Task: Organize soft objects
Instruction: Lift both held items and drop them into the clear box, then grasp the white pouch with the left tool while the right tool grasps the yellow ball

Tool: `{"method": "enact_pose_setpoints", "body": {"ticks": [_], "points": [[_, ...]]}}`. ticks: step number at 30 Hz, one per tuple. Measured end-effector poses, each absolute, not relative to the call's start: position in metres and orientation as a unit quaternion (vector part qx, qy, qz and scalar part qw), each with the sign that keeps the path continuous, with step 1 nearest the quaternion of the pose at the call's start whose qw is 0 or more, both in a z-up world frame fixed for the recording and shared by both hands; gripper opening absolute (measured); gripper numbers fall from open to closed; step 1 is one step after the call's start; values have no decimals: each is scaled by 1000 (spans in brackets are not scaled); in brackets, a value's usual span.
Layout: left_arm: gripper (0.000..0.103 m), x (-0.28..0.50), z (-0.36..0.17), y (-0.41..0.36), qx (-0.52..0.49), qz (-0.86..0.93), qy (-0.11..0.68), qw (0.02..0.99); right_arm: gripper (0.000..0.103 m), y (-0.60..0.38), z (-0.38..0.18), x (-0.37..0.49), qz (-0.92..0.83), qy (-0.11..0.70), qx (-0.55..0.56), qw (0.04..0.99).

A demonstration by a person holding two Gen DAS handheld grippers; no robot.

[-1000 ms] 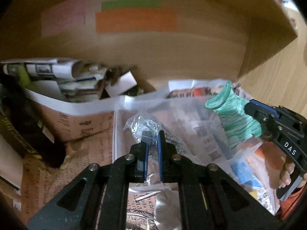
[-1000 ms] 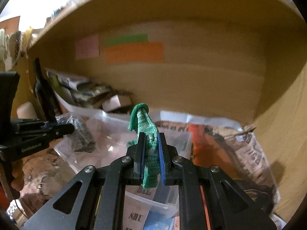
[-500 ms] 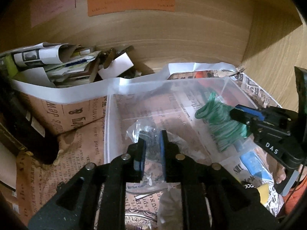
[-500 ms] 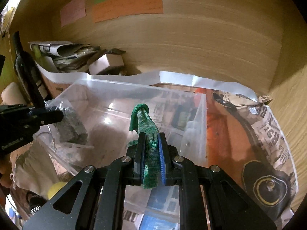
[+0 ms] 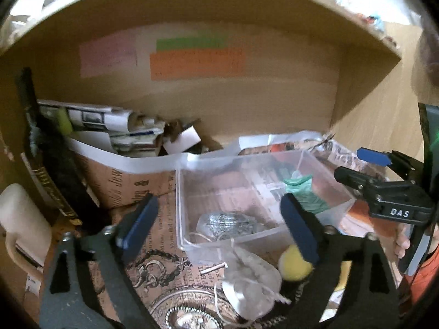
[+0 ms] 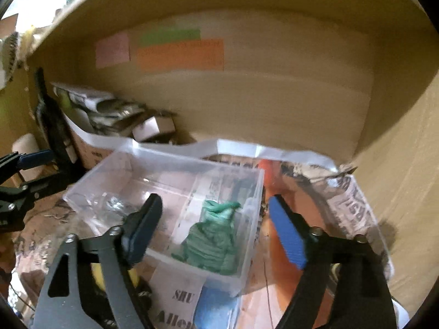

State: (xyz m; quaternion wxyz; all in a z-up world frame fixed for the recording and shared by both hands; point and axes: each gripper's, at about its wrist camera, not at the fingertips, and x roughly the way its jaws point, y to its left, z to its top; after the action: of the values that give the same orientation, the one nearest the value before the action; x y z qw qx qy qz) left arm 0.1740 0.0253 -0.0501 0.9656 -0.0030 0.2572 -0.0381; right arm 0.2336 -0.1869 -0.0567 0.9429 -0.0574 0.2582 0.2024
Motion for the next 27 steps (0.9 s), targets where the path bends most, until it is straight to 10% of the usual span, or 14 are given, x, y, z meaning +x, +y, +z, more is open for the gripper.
{"method": "enact_pose_setpoints", "body": {"ticks": [21,27], "points": [[102,138,-121,14,-13,-51,328,943,83,-162,-92,175,303,287,-73,906],[78,148,-139,12,-16,-68,354,933,75,-147,-107,178,326,312,-87,888]]}}
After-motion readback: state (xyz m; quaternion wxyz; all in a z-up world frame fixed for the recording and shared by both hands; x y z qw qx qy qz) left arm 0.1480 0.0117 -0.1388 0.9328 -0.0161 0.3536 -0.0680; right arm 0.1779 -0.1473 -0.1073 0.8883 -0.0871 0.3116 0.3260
